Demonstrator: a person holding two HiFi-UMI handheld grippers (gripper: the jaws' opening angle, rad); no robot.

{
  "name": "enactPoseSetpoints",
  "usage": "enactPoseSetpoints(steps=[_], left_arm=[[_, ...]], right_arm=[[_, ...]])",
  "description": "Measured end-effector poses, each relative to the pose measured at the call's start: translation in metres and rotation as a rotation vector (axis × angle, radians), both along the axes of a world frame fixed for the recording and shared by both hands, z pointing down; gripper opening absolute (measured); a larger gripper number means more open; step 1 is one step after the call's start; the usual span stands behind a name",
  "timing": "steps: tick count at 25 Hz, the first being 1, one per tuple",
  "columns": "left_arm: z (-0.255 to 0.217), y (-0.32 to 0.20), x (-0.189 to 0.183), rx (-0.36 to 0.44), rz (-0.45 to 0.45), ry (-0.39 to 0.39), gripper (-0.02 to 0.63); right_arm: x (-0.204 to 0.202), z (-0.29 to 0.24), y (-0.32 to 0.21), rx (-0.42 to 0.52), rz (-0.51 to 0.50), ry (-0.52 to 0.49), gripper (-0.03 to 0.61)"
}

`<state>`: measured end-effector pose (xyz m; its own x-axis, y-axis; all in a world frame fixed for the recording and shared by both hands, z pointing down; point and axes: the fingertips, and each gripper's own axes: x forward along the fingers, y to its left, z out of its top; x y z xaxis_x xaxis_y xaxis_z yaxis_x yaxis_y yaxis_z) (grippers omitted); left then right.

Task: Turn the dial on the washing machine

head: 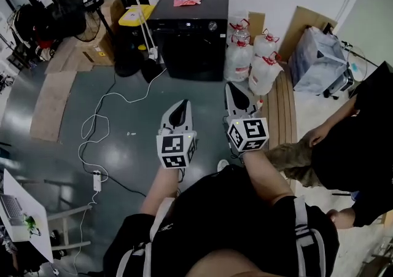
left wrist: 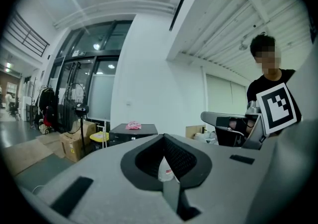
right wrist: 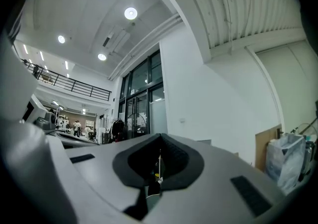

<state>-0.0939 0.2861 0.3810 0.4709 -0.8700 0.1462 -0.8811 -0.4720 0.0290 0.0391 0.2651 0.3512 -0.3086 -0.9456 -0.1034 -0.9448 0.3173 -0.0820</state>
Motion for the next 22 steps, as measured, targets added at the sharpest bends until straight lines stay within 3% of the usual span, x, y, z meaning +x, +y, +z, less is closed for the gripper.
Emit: enactPoseSetpoints(steps=[14, 22], left_arm=[[0.01, -0.03, -0.038, 0.003, -0.051, 0.009, -0.005], [0.021, -0.115, -0.039, 0.008, -0.064, -0.006, -0.005]], right_arm=[[-0.046, 0.007, -0.036, 0.011, -0.054, 0.032, 0.009], [-0.041, 0.019, -0.123, 0.018, -0.053, 0.026, 0.009]])
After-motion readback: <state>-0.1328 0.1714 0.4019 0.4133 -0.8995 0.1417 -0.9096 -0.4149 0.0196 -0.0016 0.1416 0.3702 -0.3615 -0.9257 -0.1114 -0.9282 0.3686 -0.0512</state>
